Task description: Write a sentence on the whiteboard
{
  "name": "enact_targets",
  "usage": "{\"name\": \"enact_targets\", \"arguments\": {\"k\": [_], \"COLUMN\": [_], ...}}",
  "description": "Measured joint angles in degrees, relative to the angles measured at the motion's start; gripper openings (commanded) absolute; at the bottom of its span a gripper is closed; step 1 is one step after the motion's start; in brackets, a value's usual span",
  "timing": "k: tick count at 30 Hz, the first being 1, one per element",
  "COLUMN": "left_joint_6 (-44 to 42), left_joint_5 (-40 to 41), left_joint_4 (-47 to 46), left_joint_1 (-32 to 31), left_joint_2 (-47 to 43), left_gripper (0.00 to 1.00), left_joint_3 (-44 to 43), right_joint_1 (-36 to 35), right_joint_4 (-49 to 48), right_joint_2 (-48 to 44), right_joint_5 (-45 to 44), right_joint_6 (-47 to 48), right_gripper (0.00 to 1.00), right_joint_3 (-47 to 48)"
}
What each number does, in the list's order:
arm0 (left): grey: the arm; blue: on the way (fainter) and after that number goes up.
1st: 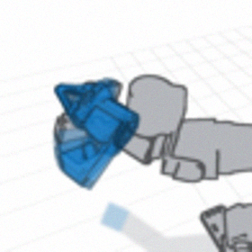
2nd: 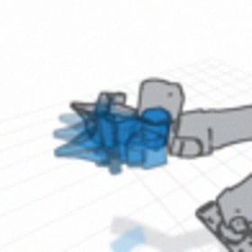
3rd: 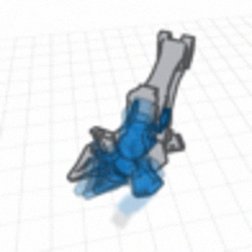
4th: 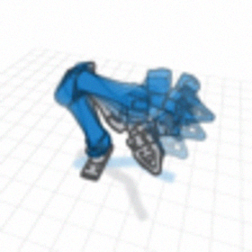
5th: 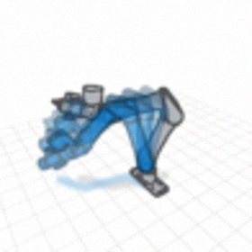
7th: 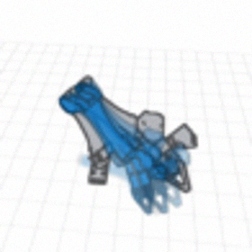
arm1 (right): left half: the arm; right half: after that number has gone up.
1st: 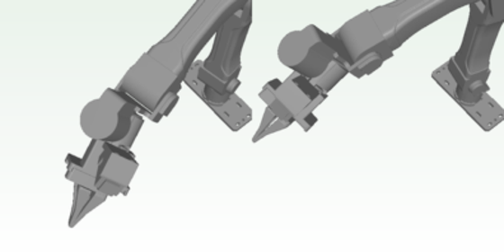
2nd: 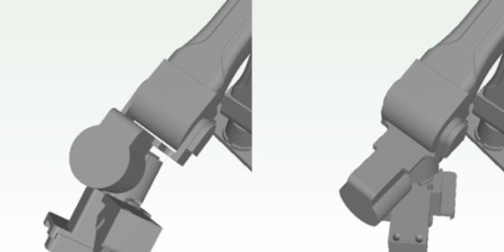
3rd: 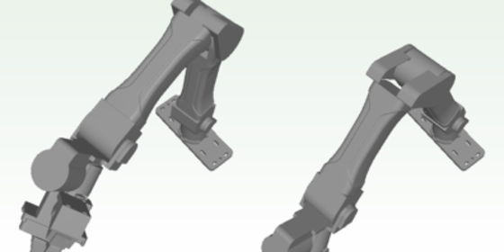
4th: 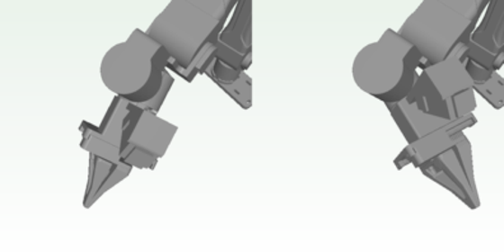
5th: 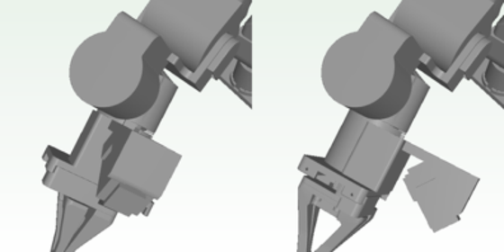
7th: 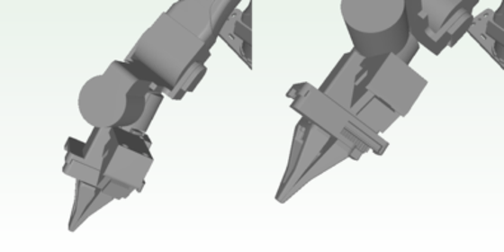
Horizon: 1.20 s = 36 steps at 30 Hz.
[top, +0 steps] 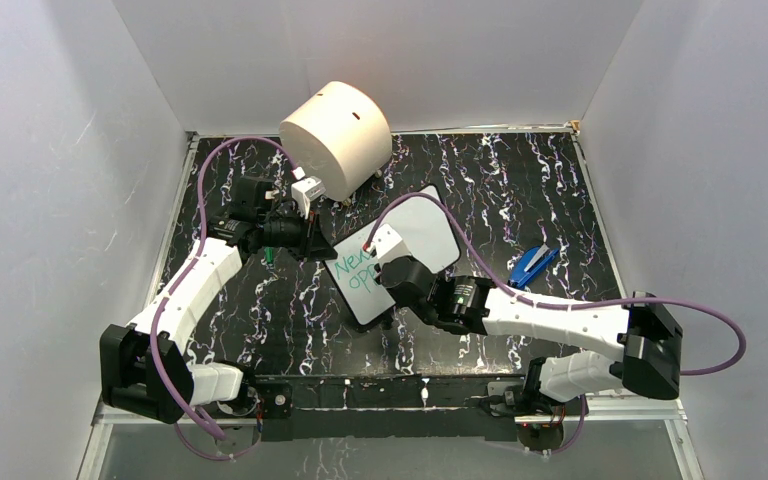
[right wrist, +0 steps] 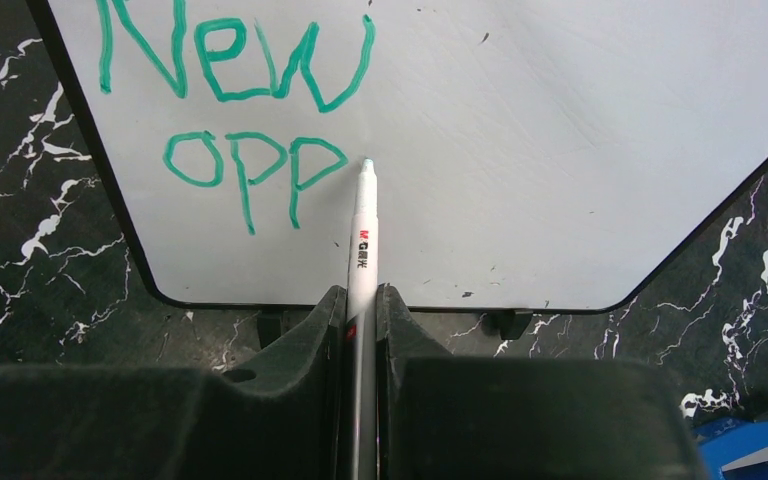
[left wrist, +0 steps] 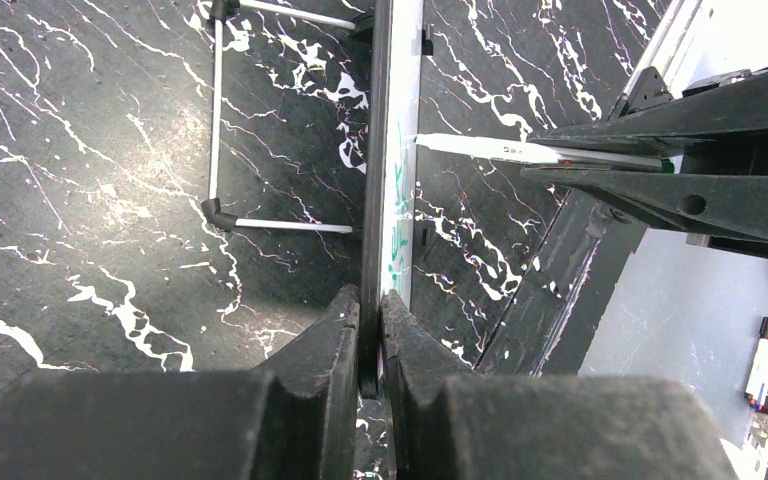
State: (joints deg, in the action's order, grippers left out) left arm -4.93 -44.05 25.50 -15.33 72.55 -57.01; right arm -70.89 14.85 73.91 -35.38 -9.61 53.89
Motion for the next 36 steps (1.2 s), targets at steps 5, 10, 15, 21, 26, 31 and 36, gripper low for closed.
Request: {"name": "enact_targets", "arguments": {"k": [5,10,15,21,26,31,36], "left_joint_6": [0.00,0.00,0.00,-0.02,-0.02,-0.02,0.00], "left_joint_5": [-0.02,-0.02,-0.07,0.00,0.00,-0.02,0.07], "left_joint_4": [0.00,0.00,0.00,0.02,0.02,0.02,0.00], "left_joint_1": [0.00,0.00,0.00,0.00,0.00,0.00,0.00], "left_joint_2": [0.00,0.00,0.00,0.00,0.00,0.00,0.00], "left_gripper": [0.00,0.00,0.00,0.00,0.00,0.00,0.00], "left_joint_3": [0.00,0.00,0.00,0.00,0.00,0.00,0.00], "right_joint_1": [0.02,0.09,0.63,0.81,0.81,0.81,0.79], "right_joint_4": [-0.31,-1.14,-1.49,-1.49,-1.14,-0.24,1.09], "right_joint_2": [0.61,0.61,0.83,1.51,1.57,1.70,1.99], "right_joint_5": [-0.02,-0.20,-0.17,0.02,0.87,1.97,2.49], "right_joint_6": [0.37,0.66,0.83,0.83,0.83,0.72,0.35], "right_gripper": [0.00,0.00,0.00,0.00,0.00,0.00,0.00], "right_joint_3": [0.00,0.00,0.22,0.55,0.81,0.94,1.09]}}
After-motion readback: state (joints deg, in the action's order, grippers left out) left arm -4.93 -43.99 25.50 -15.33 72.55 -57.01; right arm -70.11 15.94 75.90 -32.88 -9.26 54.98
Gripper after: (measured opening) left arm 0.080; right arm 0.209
